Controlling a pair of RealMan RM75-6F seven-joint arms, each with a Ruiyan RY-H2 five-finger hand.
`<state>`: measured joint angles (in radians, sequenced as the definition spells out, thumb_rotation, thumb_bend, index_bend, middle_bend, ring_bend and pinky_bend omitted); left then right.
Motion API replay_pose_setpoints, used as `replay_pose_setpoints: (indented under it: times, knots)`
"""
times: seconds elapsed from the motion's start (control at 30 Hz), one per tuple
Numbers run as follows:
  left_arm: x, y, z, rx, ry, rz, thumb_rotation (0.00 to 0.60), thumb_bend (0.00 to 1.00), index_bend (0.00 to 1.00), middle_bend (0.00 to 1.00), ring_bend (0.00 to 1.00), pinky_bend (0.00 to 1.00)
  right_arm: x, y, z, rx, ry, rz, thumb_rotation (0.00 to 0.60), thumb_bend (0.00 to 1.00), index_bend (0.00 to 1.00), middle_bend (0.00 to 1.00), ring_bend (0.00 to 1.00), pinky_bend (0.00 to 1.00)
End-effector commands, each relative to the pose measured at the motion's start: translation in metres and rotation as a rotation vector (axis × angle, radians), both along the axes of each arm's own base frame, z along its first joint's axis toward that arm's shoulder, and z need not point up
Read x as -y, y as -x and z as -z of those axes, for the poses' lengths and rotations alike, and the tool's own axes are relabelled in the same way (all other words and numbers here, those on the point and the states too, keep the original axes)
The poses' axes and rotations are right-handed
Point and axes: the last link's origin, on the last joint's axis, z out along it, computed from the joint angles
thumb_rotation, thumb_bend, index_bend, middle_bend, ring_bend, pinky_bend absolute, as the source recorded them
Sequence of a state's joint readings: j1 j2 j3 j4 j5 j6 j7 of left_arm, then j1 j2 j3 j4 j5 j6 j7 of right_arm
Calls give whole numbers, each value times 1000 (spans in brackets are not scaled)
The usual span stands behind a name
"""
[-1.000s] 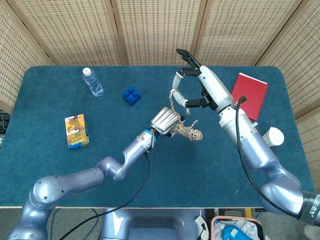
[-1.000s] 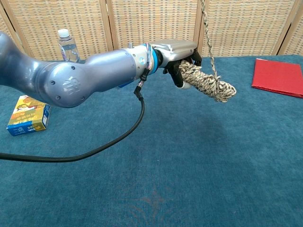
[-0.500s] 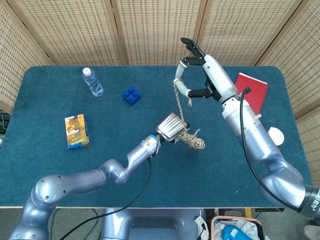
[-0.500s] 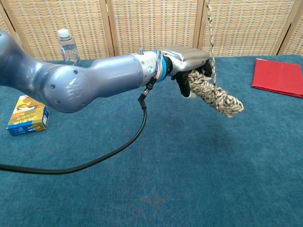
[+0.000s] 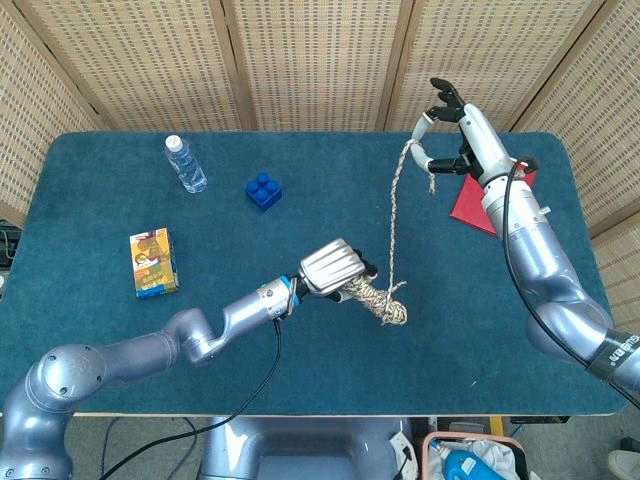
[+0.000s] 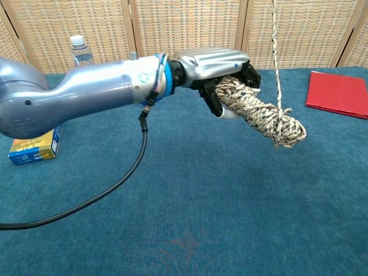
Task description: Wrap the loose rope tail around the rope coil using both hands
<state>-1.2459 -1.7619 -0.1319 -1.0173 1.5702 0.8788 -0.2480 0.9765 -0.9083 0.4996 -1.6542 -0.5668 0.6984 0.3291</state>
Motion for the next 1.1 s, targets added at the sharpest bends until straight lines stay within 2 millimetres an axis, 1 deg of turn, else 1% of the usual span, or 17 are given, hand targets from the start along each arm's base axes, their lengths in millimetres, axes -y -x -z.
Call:
replay_pose_setpoints:
  times: [0.03, 0.2, 0.37, 0.47, 0.57, 0.67, 0.73, 0.83, 0.97, 1.1]
  knots:
    - [0, 16, -15, 35, 52, 7, 600, 546, 724, 640, 554, 700, 5, 17, 7, 3, -21, 29, 600, 525, 686, 0, 0, 0]
    - [7, 20, -22, 68, 116, 11, 600, 546, 726, 640, 554, 700, 13, 29, 14, 3, -40, 62, 600, 525, 687, 0, 0, 0]
    - [8, 21, -29, 137, 189, -47, 600, 546, 733, 647, 554, 700, 18, 41, 24, -5, -78, 99, 600, 524, 688, 0, 0, 0]
    - [6, 21, -35, 189, 235, -97, 600, 546, 735, 649, 554, 700, 19, 50, 30, -2, -111, 126, 600, 524, 688, 0, 0, 0]
    - [0, 19, -45, 261, 276, -165, 600, 546, 739, 653, 554, 700, 20, 63, 38, -9, -150, 162, 600, 524, 688, 0, 0, 0]
    - [-5, 18, -50, 284, 280, -190, 600, 546, 742, 654, 554, 700, 20, 71, 44, -6, -173, 184, 600, 524, 688, 0, 0, 0]
    - [-12, 16, -52, 303, 272, -227, 600, 546, 742, 654, 554, 700, 20, 77, 50, -9, -193, 200, 600, 524, 688, 0, 0, 0]
    - [-17, 14, -52, 312, 245, -255, 600, 546, 745, 655, 554, 700, 19, 81, 55, -19, -199, 202, 600, 524, 688, 0, 0, 0]
    - [-25, 8, -50, 333, 203, -310, 600, 548, 746, 656, 554, 700, 11, 87, 65, -31, -192, 208, 600, 524, 690, 0, 0, 0]
    - [-31, 3, -48, 345, 150, -329, 600, 555, 748, 657, 554, 700, 4, 91, 70, -43, -174, 209, 600, 524, 693, 0, 0, 0]
